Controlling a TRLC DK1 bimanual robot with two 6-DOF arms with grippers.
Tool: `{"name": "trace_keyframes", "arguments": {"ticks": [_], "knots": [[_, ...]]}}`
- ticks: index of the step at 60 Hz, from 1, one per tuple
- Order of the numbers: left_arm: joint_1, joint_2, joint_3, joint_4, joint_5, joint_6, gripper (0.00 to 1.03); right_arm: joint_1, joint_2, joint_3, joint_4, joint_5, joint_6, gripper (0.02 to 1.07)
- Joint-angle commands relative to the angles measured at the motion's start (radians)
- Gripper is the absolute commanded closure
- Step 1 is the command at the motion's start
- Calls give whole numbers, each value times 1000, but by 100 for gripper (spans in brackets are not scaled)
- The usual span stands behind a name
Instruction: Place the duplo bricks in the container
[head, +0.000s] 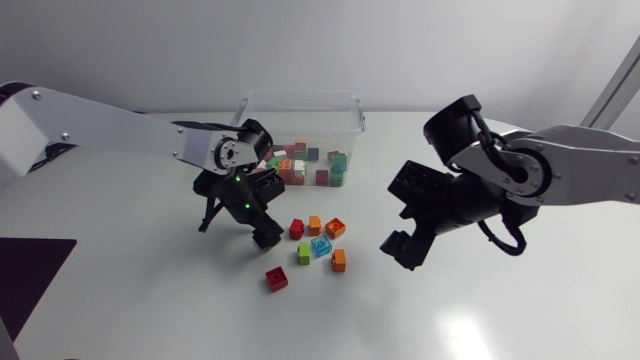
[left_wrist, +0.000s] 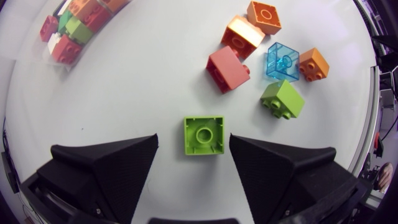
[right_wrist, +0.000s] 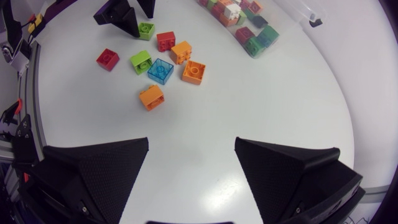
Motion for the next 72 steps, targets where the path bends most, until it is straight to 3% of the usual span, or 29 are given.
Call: {"name": "trace_keyframes", "arguments": {"ticks": [1, 9, 14, 26, 45, 51, 72], "knots": [[-6, 39, 34, -15, 13, 30, 33, 27, 31, 23, -7, -5, -49, 7], [-2, 60, 54, -15, 47, 46, 46, 60, 36, 1, 53, -2, -98, 7], [-4, 68, 51, -17, 67, 63, 52, 79, 19, -51, 186, -1, -153, 7], [-29, 36, 15, -40, 75, 129, 62, 122, 104, -3, 130, -28, -256, 7], [-7, -141, -55, -49, 108, 224, 62, 137, 295, 113, 4, -109, -394, 7], [8, -198, -57, -49, 108, 234, 62, 134, 352, 143, 16, -113, -412, 7], [77, -305, 80, -99, 157, 239, 62, 128, 496, 250, -11, -122, -460, 18]]}}
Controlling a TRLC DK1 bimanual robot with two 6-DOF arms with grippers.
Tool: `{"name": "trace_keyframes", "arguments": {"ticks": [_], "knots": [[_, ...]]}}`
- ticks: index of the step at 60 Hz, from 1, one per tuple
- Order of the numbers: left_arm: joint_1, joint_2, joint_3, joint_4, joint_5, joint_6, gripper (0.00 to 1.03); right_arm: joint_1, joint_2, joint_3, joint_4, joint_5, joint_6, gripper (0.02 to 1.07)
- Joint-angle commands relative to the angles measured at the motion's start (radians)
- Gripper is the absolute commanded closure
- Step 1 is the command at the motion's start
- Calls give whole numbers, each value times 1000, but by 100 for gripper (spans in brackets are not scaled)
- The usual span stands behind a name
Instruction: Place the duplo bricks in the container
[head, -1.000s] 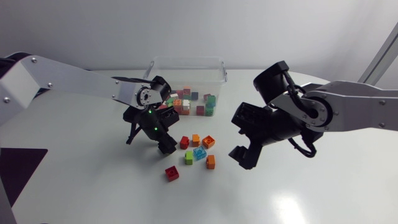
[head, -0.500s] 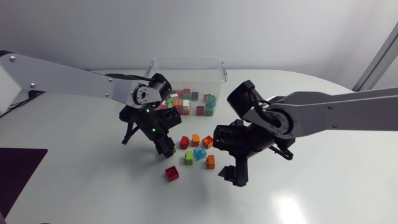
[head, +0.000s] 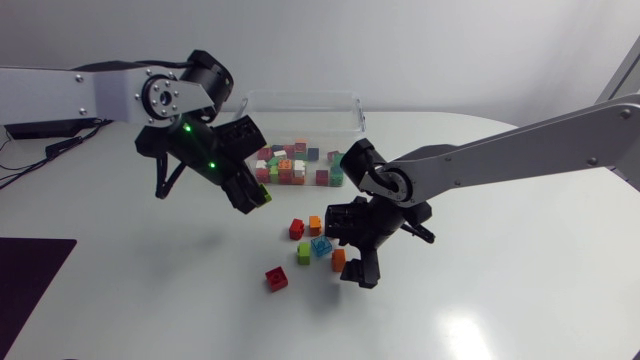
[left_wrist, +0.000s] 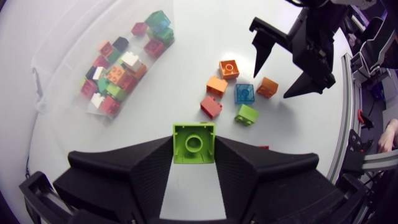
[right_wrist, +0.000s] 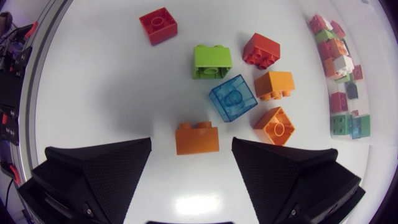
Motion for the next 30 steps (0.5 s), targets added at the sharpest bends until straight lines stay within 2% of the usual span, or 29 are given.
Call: {"name": "trace_keyframes", "arguments": {"ticks": [1, 7, 10, 14, 22, 30], "knots": [[19, -26, 62, -26, 24, 27, 62, -6, 43, 38, -24, -11, -41, 20], [39, -27, 111, -40, 49, 25, 62, -8, 63, 67, -47, -14, -58, 39], [45, -26, 134, -46, 56, 25, 62, -8, 71, 86, -63, -14, -62, 54], [47, -20, 152, -52, 56, 24, 62, -6, 83, 107, -84, -11, -67, 67], [45, -6, 190, -61, 56, 24, 62, 1, 106, 140, -123, 20, -78, 70], [45, 17, 243, -64, 59, 15, 62, -2, 115, 181, -219, 50, -87, 74]]}}
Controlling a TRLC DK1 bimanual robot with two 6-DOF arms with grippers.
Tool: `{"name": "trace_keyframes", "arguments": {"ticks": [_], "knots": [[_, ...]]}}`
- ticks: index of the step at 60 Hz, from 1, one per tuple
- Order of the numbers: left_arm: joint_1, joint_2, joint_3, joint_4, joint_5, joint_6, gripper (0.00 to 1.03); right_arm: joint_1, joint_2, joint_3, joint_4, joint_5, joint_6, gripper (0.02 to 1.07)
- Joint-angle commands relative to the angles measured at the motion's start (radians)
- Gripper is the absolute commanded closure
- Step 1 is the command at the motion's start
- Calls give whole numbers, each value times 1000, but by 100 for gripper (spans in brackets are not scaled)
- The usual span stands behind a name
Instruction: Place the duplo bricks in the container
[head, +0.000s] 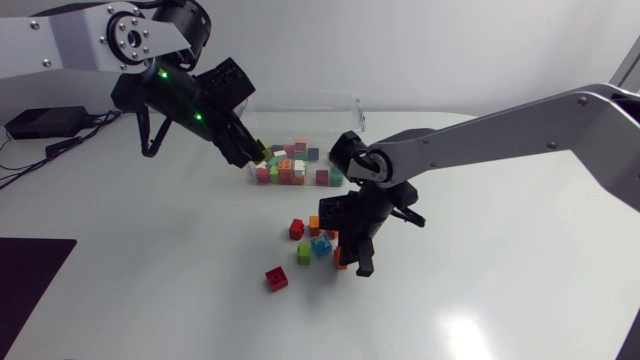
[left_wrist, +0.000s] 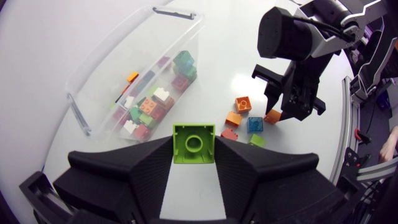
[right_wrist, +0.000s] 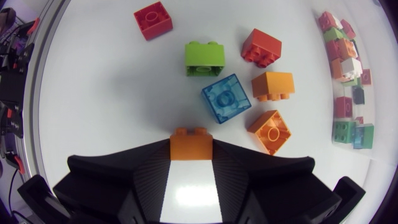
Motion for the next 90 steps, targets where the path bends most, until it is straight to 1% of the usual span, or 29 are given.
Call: {"name": "trace_keyframes", "arguments": {"ticks": [1, 2, 3, 11, 15, 22, 32, 41, 45, 46, 48, 49, 50, 52, 53, 54, 55, 56, 57, 60, 67, 71, 74, 79, 80, 82, 85, 90], "knots": [[3, 27, 63, -12, 18, 12, 62, -4, 22, 22, -58, 18, -36, 74], [3, 35, 73, -12, 24, 2, 62, -7, 13, 29, -77, 18, -36, 77], [3, 36, 78, -12, 24, -1, 62, -8, 9, 32, -89, 18, -36, 77], [16, 96, 178, 8, 40, -68, 62, -27, -73, 60, -180, 16, -38, 77], [39, 150, 250, 23, 63, -117, 62, -37, -117, 91, -222, 12, -36, 77], [57, 251, 376, 32, 67, -189, 61, -56, -168, 152, -293, -7, -28, 77], [74, 351, 478, 52, 67, -258, 59, -65, -195, 192, -316, -28, 2, 77], [103, 424, 538, 112, 67, -357, 57, -87, -200, 232, -302, -57, 35, 77], [117, 446, 564, 117, 61, -392, 56, -94, -200, 256, -279, -74, 62, 77], [122, 447, 564, 126, 50, -410, 55, -96, -200, 261, -275, -76, 67, 77], [123, 447, 560, 138, 46, -422, 49, -100, -197, 278, -267, -79, 84, 77], [125, 444, 553, 146, 40, -435, 43, -103, -194, 288, -255, -80, 97, 77], [126, 443, 550, 147, 36, -438, 42, -103, -194, 290, -252, -80, 100, 77], [125, 420, 517, 166, 21, -436, 29, -105, -189, 308, -233, -80, 120, 77], [123, 398, 486, 187, 18, -436, 16, -106, -188, 318, -226, -80, 130, 77], [120, 374, 454, 210, 13, -435, 10, -108, -185, 327, -216, -80, 142, 77], [118, 358, 432, 224, 12, -432, 8, -111, -183, 334, -209, -80, 151, 77], [118, 354, 428, 227, 12, -430, 8, -113, -177, 347, -204, -80, 159, 77], [115, 317, 385, 242, 7, -418, 7, -113, -175, 354, -201, -80, 165, 77], [112, 259, 333, 242, 6, -392, 6, -123, -166, 382, -163, -79, 202, 77], [106, 141, 214, 242, 6, -338, 6, -134, -132, 445, -130, -79, 246, 77], [95, 72, 132, 242, 6, -295, 6, -142, -108, 480, -92, -77, 297, 77], [77, -11, 24, 241, 6, -240, 6, -146, -77, 525, -63, -76, 338, 77], [48, -89, -97, 239, 6, -172, 6, -154, -34, 572, -41, -76, 370, 77], [26, -132, -171, 239, 0, -131, 6, -159, -10, 597, -31, -76, 390, 77], [6, -177, -244, 239, -8, -94, 6, -160, 13, 617, -12, -74, 412, 77], [-13, -212, -315, 239, -14, -62, 6, -163, 32, 623, 21, -73, 433, 77], [-44, -246, -388, 236, -30, -27, 6, -166, 55, 634, 60, -70, 467, 77]]}}
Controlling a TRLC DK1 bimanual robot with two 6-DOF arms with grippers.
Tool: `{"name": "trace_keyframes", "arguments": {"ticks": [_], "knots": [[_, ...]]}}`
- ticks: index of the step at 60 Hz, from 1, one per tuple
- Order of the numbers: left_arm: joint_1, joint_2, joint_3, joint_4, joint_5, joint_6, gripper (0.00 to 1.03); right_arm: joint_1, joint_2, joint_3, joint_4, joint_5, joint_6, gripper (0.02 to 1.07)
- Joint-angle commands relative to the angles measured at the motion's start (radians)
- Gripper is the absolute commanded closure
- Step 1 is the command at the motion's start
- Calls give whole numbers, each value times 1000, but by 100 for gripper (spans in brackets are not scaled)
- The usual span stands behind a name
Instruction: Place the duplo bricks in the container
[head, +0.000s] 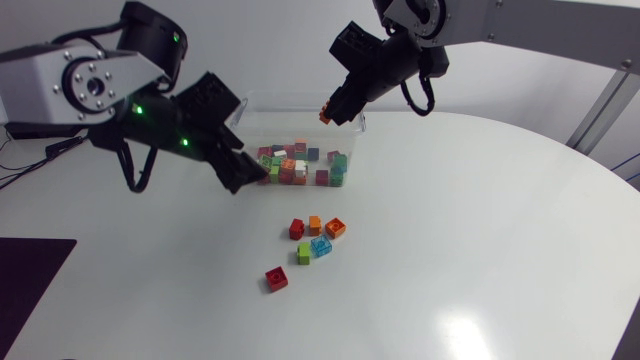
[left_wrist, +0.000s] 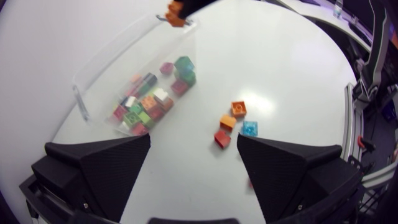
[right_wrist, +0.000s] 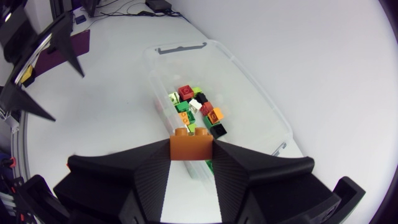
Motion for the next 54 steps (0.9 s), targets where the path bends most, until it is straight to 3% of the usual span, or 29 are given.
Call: {"name": "trace_keyframes", "arguments": {"ticks": [1, 22, 26, 27, 28, 29, 41, 54], "knots": [[-35, -46, -97, -7, -25, 79, 6, -9, 46, 30, 29, 3, 57, 77], [-168, -28, -219, -31, -138, 140, 7, -11, 138, 68, 228, 92, 196, 74], [-188, -16, -233, -31, -157, 139, 7, 0, 148, 70, 250, 154, 201, 50], [-197, -8, -239, -30, -166, 139, 7, 3, 145, 62, 264, 181, 204, 22], [-200, -3, -242, -28, -171, 139, 7, 3, 141, 57, 271, 190, 209, 9], [-202, -2, -242, -28, -172, 139, 7, 1, 130, 50, 279, 195, 213, 6], [-266, 82, -230, -22, -272, 105, 9, -31, -80, -141, 320, 195, 201, 6], [-294, 188, -163, -65, -284, 25, 10, -59, -254, -371, 302, 194, 182, 6]]}}
